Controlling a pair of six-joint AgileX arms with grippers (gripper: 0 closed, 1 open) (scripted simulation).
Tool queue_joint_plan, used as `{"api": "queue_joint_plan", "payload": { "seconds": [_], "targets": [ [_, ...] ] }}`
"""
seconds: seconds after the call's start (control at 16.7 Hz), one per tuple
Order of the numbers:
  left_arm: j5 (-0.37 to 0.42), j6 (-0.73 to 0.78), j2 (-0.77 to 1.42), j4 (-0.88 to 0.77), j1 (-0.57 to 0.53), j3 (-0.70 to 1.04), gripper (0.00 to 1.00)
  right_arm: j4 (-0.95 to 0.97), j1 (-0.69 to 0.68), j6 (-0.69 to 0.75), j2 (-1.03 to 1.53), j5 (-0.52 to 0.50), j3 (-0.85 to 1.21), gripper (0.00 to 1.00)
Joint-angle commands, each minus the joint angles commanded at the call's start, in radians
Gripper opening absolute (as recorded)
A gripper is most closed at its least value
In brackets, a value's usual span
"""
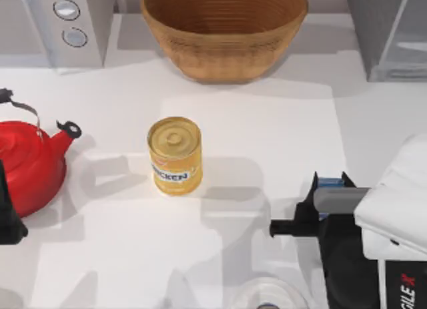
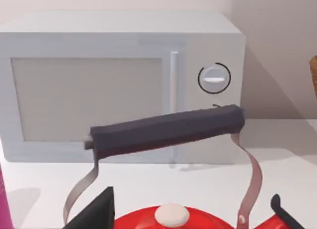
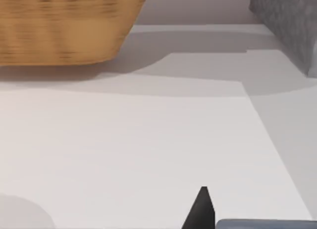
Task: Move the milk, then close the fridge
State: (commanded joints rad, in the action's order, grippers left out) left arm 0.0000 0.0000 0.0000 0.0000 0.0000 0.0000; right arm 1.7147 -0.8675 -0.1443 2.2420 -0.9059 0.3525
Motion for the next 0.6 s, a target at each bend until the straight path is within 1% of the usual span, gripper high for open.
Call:
{"api": "queue_joint_plan", "payload": {
  "seconds": [0.42,0.6],
  "targets": [
    [0.0,0.0,0.0,0.0,0.0,0.0,1.0,-0.002,-0.001,-0.003,-0.004,-0.001,-0.002,0.0],
    [0.0,0.0,0.0,0.0,0.0,0.0,1.0,-0.028,-0.001,-0.03,-0.052,-0.007,-0.005,0.0]
  ]
}}
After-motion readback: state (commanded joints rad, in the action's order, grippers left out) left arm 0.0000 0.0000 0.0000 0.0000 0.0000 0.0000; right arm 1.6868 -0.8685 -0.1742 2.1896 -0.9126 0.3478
